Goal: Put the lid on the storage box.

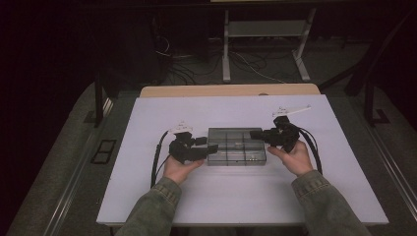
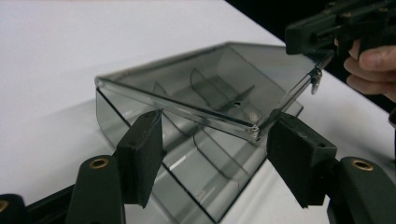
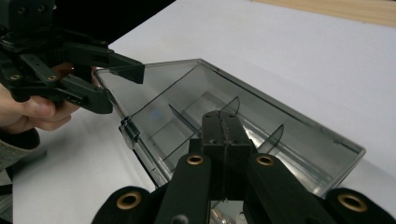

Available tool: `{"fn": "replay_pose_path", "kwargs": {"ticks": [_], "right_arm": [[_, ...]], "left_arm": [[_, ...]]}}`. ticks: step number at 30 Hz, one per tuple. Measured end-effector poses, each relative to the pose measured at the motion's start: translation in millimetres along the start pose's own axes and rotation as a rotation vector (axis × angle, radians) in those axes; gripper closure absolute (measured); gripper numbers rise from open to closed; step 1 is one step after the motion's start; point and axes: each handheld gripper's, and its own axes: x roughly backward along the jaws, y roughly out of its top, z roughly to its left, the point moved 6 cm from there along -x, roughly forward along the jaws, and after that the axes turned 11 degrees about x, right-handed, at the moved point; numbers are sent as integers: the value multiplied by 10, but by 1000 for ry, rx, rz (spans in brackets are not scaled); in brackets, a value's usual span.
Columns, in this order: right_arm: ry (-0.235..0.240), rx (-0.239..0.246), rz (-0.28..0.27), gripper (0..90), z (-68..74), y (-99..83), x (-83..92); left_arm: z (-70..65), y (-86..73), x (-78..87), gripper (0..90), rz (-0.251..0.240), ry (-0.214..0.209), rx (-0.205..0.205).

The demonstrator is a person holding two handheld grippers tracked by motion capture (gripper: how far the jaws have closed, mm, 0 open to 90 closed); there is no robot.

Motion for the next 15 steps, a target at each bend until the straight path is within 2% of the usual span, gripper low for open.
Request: {"fn": "replay_pose_path", "kwargs": {"ticks": [6,10,12,15], "right_arm": [[6,-15,0,894,3,-123,-31],[12,-27,6,894,11,-186,-49],[14,-33,7,894,15,-214,-51],[14,-40,18,893,20,-272,-50]], "left_arm": [[8,-118,6,357,47,10,-21],[38,-186,3,359,70,19,-21],[40,-211,9,359,74,14,-14],[38,-196,51,364,55,10,-1]]}}
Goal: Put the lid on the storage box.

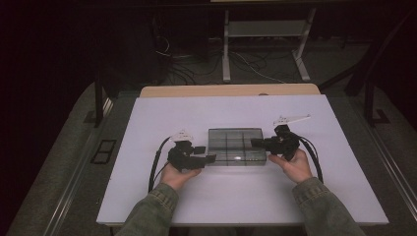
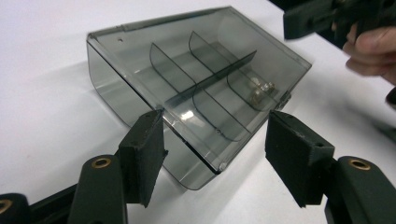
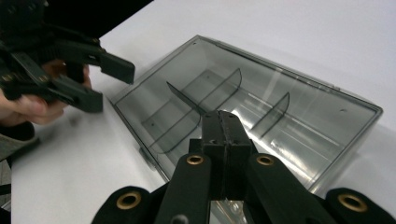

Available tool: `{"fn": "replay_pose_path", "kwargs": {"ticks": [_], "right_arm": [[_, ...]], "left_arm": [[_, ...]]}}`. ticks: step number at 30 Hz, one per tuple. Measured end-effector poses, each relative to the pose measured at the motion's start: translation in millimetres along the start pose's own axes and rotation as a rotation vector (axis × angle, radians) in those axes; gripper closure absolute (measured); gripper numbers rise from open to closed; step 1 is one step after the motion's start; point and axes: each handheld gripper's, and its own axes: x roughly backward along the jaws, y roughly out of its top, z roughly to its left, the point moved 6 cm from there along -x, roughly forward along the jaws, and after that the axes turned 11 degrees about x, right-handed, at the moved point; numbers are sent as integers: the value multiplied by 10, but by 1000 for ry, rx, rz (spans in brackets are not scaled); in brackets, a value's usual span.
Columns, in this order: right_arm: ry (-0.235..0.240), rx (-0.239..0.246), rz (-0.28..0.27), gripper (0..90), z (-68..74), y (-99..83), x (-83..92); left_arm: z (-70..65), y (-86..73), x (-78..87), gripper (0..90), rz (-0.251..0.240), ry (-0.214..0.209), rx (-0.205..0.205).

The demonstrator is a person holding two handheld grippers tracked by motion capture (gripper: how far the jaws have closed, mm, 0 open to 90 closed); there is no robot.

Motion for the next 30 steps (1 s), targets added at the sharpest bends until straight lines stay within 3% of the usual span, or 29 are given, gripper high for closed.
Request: {"fn": "replay_pose_path", "kwargs": {"ticks": [4,10,15,21,24,26,28,30], "right_arm": [[-5,-16,-6,836,2,-51,30],[-38,-26,-33,640,33,-60,155],[-77,-14,-26,424,66,-109,255],[-68,-10,-29,169,114,-211,371],[-91,-15,-26,117,115,-285,431],[-111,-10,-21,91,110,-337,477],[-114,-11,-26,2,120,-387,526],[-115,-17,-25,4,133,-440,566]], "left_arm": [[-11,11,58,358,-17,-4,7],[-45,-7,126,289,-18,-38,1],[-67,-22,173,222,-26,-72,19],[-112,-54,239,85,-28,-92,14],[-120,-101,266,3,-14,-95,14],[-116,-130,288,0,-15,-93,13],[-110,-161,317,0,-19,-92,20],[-101,-202,351,0,-23,-91,13]]}}
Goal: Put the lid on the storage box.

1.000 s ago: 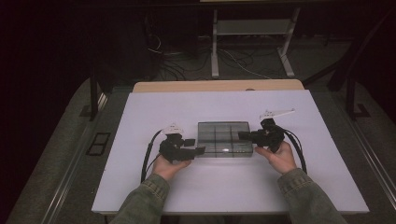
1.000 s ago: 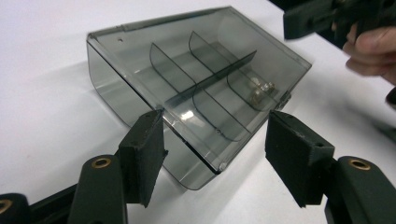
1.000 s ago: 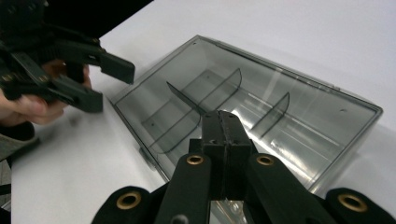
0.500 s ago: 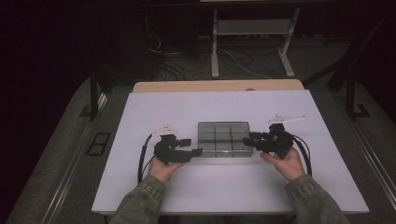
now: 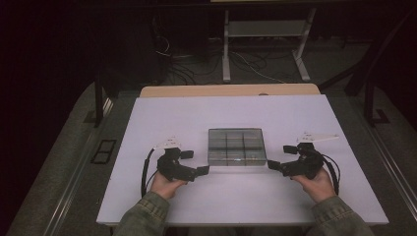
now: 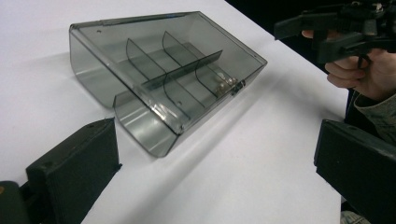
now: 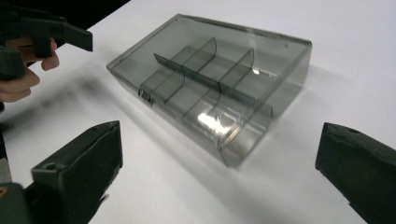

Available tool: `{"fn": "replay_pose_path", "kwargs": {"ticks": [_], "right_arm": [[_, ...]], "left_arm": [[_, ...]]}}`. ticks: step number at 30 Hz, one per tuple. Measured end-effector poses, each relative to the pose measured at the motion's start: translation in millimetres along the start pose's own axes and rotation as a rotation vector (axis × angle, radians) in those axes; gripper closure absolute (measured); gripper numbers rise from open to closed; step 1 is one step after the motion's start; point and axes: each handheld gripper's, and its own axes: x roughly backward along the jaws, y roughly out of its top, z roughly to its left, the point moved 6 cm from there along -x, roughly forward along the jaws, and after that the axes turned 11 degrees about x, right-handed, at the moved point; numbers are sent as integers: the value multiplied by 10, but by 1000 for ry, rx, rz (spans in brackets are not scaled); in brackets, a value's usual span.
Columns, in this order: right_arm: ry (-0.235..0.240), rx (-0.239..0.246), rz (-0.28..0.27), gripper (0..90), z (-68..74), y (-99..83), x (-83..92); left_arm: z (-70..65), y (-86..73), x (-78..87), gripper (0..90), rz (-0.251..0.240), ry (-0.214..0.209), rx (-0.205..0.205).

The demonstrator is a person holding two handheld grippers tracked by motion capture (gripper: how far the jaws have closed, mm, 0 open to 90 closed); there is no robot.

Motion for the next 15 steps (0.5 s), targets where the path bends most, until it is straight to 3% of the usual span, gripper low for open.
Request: {"fn": "replay_pose_path", "kwargs": {"ticks": [9,15], "right_arm": [[6,19,4,5,75,-189,150],[20,23,6,5,126,-274,177]], "left_arm": [[26,-159,139,0,-26,17,13],[16,-222,112,0,-6,21,-5]]}}
